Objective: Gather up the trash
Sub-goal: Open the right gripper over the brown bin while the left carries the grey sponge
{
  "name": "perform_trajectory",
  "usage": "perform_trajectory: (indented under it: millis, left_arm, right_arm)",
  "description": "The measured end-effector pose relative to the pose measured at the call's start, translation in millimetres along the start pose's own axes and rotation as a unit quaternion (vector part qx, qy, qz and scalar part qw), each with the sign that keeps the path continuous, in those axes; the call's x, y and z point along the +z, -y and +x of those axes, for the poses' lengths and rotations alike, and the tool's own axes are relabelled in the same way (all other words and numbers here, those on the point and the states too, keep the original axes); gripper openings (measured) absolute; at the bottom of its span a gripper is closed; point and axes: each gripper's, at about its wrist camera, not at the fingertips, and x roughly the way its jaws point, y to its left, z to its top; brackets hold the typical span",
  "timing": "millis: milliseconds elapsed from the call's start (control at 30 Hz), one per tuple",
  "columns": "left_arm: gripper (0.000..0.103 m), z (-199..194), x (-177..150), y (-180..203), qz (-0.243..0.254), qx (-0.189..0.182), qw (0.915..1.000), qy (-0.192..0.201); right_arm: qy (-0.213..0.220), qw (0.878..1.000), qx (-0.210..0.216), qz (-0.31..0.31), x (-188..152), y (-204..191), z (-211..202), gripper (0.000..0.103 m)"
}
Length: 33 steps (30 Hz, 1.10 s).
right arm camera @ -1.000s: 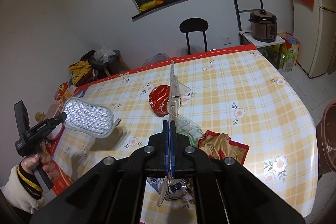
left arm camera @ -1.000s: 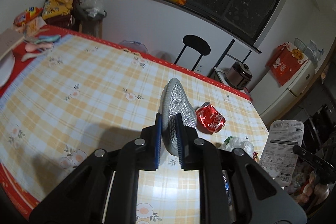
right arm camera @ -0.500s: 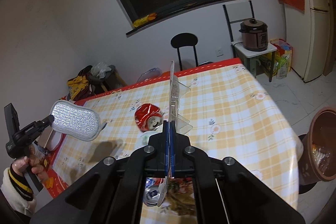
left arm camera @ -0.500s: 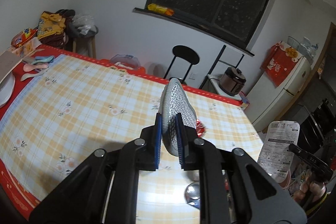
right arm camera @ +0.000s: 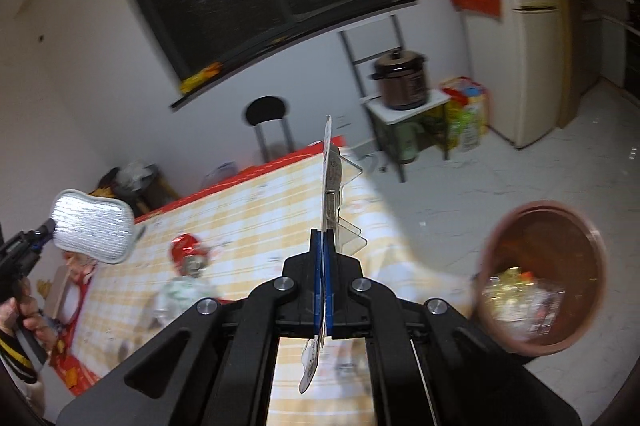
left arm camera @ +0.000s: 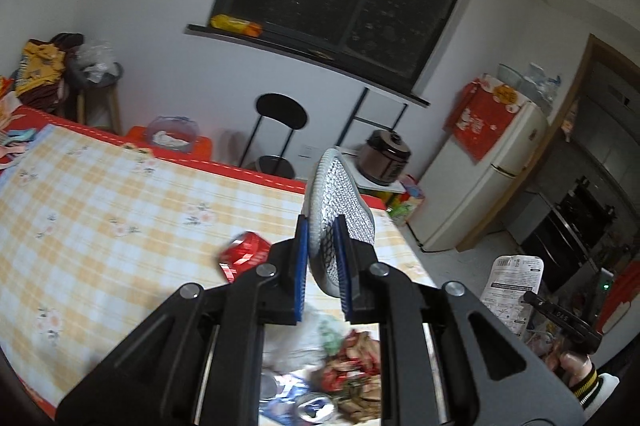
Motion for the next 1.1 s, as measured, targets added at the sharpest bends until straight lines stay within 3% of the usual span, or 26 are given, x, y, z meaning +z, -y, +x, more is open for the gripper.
perform_trajectory:
  millis: [400,600,633,700,833,900,967,1100]
  left_arm:
    - [0.016,43,-17,80,0.022,-0.041,0.9983,-0.035]
    - [0.016,53,-27,108,0.031,-0.056,0.997,-0.043]
    - [0.016,53,-29,112,0.034,-0.058,0.9967,-0.044]
    - [0.016,55,-32,120,0.039,-0.065,0.996,-0.048]
    - [0.016,59,-37,135,0.046,-0.082,0.9941,-0.055]
    - [0.016,60,-39,142,0.052,-0.091,0.9929,-0.057]
    - [0.016,63,-41,153,0.058,-0.103,0.9911,-0.061]
    - [0.016,72,-48,176,0.068,-0.129,0.9867,-0.072]
  right_arm:
    - [-0.016,0.988,-0.155,0.006,6,139,1,0.003]
    - [-0.026,0.982,-0.185,0.021,10,169,5,0.006]
    - [-0.021,0.983,-0.183,0.022,12,170,1,0.01]
    - [-0.01,0.982,-0.189,0.018,16,168,-6,0.042]
    - [0.013,0.982,-0.189,0.015,23,160,-25,0.059]
    - [0.029,0.982,-0.188,0.016,26,154,-36,0.082]
    - [0.045,0.983,-0.176,0.016,26,150,-49,0.092]
    - [0.057,0.985,-0.162,0.003,29,134,-70,0.098]
